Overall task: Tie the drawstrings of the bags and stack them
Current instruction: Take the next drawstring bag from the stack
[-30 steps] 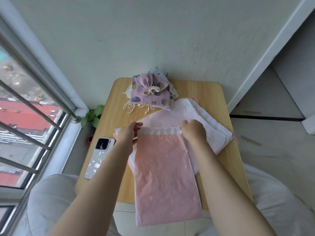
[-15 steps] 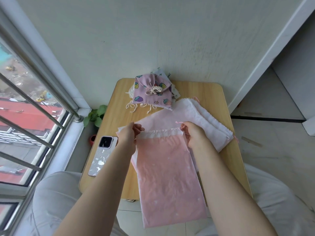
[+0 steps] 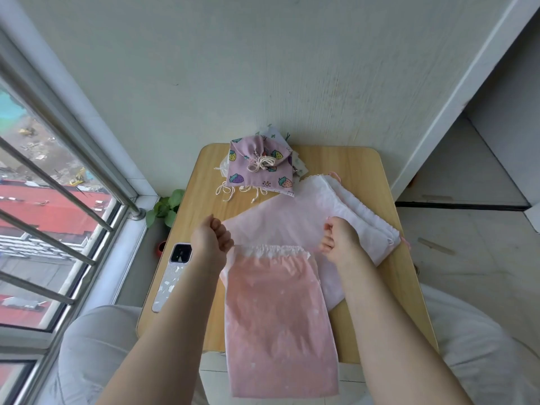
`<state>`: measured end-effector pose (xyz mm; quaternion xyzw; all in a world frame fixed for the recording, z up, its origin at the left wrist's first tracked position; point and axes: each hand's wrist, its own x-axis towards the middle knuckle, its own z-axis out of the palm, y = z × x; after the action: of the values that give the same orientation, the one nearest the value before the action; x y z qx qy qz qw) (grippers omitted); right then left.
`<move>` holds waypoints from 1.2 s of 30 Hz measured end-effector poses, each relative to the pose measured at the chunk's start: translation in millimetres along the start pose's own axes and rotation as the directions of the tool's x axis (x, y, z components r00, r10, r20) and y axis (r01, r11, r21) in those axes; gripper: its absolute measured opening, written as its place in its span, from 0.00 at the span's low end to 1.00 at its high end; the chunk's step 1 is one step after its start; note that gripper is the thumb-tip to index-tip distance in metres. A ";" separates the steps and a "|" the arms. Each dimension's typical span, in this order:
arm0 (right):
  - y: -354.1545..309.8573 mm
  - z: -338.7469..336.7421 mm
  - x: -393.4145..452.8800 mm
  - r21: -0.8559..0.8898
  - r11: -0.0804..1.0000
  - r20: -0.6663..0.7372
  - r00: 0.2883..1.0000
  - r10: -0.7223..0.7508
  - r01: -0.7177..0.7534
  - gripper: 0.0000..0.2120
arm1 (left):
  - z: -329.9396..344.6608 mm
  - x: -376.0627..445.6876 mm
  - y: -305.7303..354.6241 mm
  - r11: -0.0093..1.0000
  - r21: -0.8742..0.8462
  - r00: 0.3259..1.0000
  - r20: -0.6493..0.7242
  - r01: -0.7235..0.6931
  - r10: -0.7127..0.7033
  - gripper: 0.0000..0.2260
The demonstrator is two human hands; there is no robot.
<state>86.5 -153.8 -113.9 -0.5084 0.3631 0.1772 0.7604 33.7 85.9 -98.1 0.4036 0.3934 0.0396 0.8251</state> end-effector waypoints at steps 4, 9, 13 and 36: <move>-7.5 -5.7 -1.8 -0.520 0.835 -0.139 0.946 -0.291 0.180 0.07 | -4.6 2.6 -4.9 0.859 0.479 0.977 -0.012 -0.180 0.211 0.16; -5.1 -15.5 -0.2 -0.749 0.573 -0.075 0.816 -0.573 0.333 0.13 | -8.8 1.4 -3.4 0.542 0.757 0.885 0.101 -0.365 0.454 0.14; -1.2 -17.5 2.3 -0.835 0.411 -0.005 0.742 -0.671 0.366 0.16 | -11.9 0.8 -5.2 0.342 0.856 0.842 0.179 -0.388 0.509 0.17; -6.7 37.9 -33.8 -0.629 0.530 0.423 0.822 -0.381 0.569 0.09 | 27.9 -8.2 2.9 0.586 0.736 0.937 0.315 -0.340 0.149 0.12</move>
<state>82.1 -119.1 -76.5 -0.8236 0.0151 0.1500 0.5468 47.8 67.0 -80.8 0.7732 0.2179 -0.0659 0.5919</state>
